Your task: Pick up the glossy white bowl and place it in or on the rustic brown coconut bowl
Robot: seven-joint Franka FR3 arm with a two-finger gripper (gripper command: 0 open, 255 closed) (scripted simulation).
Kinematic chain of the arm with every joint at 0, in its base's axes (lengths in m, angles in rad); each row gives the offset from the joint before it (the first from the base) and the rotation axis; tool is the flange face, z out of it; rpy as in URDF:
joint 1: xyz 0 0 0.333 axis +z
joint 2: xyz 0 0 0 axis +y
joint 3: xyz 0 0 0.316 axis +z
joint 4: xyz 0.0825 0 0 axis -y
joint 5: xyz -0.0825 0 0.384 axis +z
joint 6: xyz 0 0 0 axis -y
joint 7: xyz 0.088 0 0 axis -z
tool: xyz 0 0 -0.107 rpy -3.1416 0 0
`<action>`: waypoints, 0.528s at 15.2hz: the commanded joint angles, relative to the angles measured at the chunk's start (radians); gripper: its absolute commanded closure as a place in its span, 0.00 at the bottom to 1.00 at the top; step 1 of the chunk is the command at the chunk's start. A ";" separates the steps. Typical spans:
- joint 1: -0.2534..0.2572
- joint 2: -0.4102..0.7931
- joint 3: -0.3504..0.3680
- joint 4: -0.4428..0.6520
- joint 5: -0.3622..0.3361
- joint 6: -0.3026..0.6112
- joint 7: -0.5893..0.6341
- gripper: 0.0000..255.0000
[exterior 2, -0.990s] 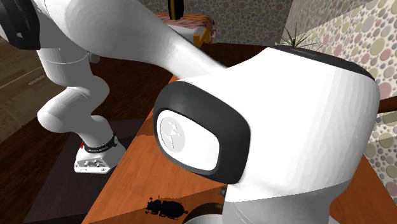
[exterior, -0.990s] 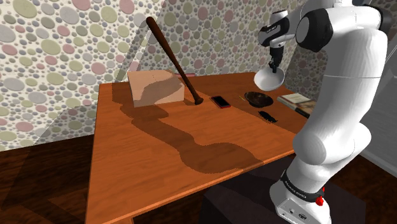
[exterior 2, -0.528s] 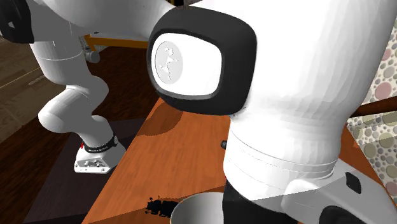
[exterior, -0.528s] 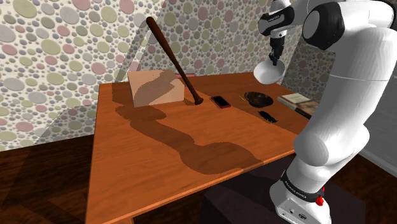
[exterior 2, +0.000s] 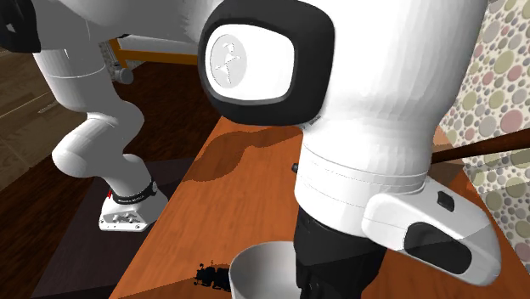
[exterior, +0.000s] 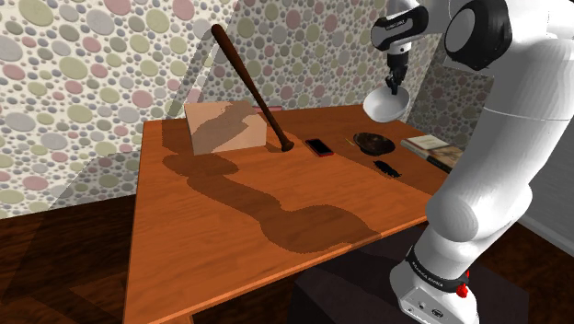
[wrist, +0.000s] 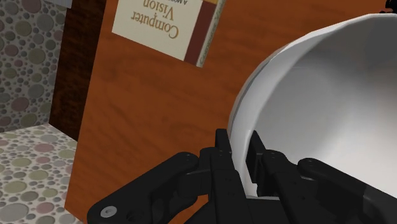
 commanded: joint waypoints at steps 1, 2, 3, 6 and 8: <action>-0.001 0.002 0.000 -0.025 -0.002 0.027 0.008 1.00; -0.001 0.003 0.000 -0.037 -0.003 0.039 0.012 1.00; -0.001 0.004 0.000 -0.049 -0.004 0.052 0.016 1.00; -0.002 0.009 -0.001 -0.083 -0.007 0.089 0.027 1.00; -0.003 0.013 -0.001 -0.105 -0.008 0.113 0.034 1.00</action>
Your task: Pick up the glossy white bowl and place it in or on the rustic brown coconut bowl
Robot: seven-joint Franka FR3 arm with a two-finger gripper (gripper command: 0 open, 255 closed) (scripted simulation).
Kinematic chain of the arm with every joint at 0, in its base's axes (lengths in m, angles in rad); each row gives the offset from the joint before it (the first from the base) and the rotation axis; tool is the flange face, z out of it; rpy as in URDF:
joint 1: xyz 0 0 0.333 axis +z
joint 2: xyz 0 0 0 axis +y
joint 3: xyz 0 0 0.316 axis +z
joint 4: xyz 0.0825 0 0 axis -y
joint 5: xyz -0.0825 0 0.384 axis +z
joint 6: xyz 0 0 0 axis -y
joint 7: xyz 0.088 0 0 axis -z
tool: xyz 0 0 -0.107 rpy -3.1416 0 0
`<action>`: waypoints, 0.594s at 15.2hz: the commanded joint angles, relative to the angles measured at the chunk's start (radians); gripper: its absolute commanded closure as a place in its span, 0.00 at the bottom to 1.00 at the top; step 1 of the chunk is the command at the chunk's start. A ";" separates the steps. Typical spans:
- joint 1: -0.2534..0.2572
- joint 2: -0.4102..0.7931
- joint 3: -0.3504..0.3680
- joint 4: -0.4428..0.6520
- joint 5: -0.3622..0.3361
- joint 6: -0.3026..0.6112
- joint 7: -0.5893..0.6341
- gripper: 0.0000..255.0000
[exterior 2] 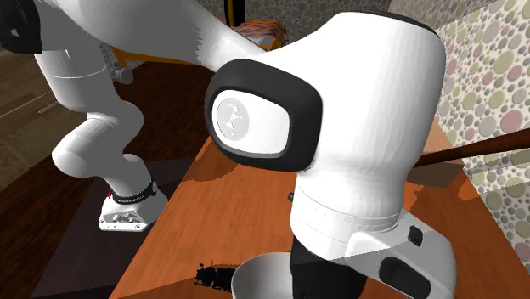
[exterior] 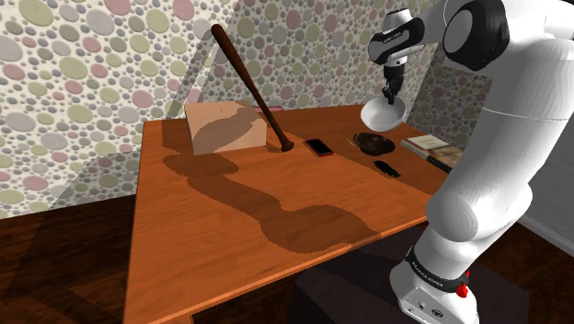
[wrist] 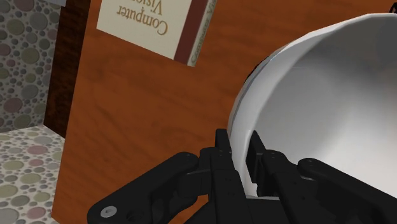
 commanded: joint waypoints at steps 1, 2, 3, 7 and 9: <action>0.000 0.006 0.000 -0.018 -0.001 0.023 0.008 1.00; -0.001 0.008 0.000 -0.028 -0.001 0.035 0.012 1.00; -0.001 0.011 0.000 -0.038 -0.002 0.048 0.015 1.00; -0.003 0.025 0.000 -0.075 -0.003 0.096 0.028 1.00; -0.005 0.033 0.000 -0.092 -0.004 0.120 0.035 1.00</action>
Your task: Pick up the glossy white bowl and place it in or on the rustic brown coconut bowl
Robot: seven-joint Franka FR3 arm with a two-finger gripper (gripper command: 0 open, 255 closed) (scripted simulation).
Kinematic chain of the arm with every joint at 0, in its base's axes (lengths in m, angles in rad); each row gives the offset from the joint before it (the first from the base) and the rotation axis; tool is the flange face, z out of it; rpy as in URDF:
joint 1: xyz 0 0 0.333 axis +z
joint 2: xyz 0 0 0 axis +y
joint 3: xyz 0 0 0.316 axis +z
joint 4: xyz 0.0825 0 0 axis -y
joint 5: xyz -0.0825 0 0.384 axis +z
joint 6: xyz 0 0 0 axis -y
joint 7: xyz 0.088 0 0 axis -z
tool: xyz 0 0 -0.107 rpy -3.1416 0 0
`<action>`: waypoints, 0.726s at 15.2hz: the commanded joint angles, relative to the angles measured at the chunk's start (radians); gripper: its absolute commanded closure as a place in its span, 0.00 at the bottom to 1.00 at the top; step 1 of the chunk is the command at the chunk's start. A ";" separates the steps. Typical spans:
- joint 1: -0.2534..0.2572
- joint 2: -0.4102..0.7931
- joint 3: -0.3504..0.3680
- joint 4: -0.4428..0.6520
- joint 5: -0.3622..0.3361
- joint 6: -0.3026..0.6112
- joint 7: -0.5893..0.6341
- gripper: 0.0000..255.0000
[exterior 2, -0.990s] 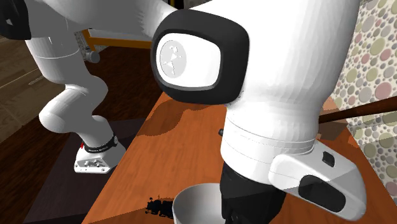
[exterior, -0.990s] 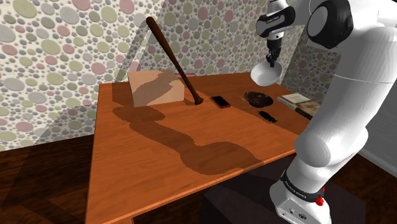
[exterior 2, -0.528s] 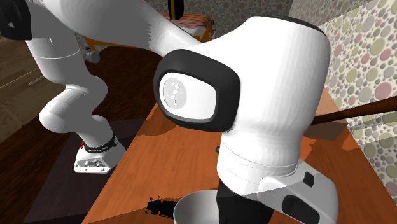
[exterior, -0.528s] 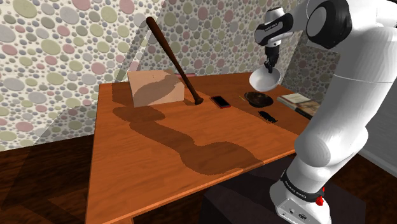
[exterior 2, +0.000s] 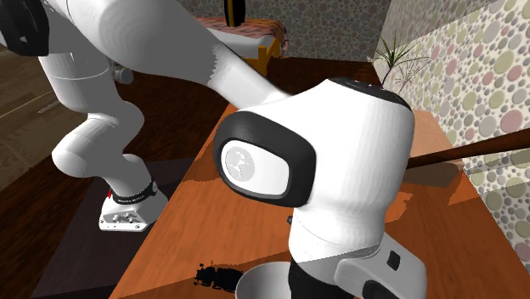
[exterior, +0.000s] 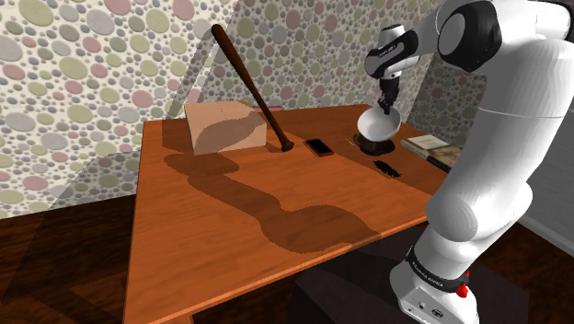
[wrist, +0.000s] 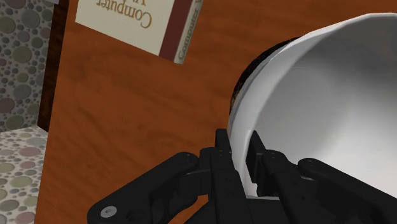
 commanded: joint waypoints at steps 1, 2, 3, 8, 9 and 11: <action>-0.002 0.006 -0.001 -0.018 -0.001 0.025 0.005 1.00; -0.003 0.010 -0.001 -0.026 -0.001 0.037 0.008 1.00; -0.004 0.014 -0.001 -0.033 -0.001 0.047 0.010 1.00; -0.004 0.014 -0.001 -0.033 -0.001 0.047 0.010 1.00; -0.004 0.014 -0.001 -0.033 -0.001 0.047 0.010 1.00; -0.004 0.014 -0.001 -0.033 -0.001 0.047 0.010 0.00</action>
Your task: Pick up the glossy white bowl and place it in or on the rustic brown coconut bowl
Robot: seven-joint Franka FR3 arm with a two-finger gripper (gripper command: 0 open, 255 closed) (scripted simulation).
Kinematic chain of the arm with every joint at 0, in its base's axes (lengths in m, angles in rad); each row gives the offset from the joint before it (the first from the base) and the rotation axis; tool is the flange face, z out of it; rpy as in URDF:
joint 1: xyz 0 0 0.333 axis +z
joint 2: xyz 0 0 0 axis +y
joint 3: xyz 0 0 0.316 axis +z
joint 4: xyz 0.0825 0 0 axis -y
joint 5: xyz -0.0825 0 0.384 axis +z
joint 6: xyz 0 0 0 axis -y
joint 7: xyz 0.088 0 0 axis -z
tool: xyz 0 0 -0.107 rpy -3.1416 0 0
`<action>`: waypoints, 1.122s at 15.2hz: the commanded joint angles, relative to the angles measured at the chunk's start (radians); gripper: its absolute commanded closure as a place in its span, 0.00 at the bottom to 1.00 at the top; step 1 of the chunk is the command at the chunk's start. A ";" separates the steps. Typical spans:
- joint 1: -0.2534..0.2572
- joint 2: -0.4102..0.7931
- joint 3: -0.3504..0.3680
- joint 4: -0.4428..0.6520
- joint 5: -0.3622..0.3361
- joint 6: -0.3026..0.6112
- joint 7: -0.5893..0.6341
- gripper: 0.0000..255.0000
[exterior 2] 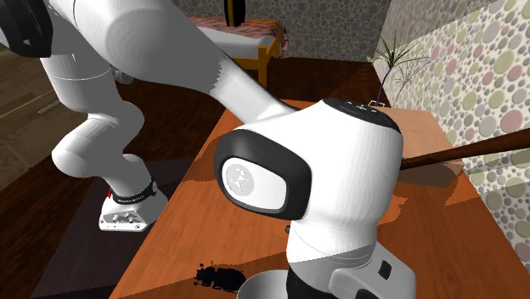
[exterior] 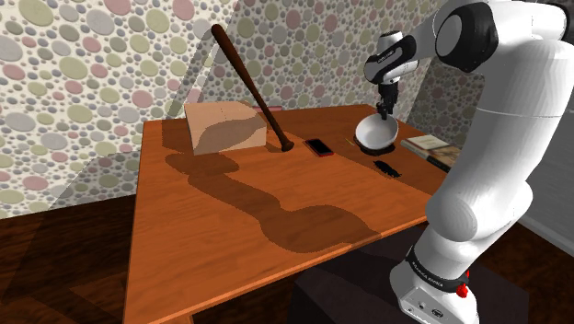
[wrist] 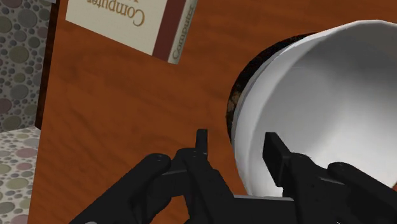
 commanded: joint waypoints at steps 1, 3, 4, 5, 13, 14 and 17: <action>0.000 0.000 0.000 0.000 0.000 0.000 0.000 0.00; 0.000 0.000 0.000 0.000 0.000 0.000 0.000 0.00; 0.000 0.000 0.000 0.000 0.000 0.000 0.000 0.00; 0.000 0.000 0.000 0.000 0.000 0.000 0.000 0.00; 0.029 -0.055 0.011 0.056 -0.013 -0.116 0.008 0.00; 0.029 -0.055 0.011 0.056 -0.013 -0.116 0.008 0.00; 0.029 -0.055 0.011 0.056 -0.013 -0.116 0.008 0.00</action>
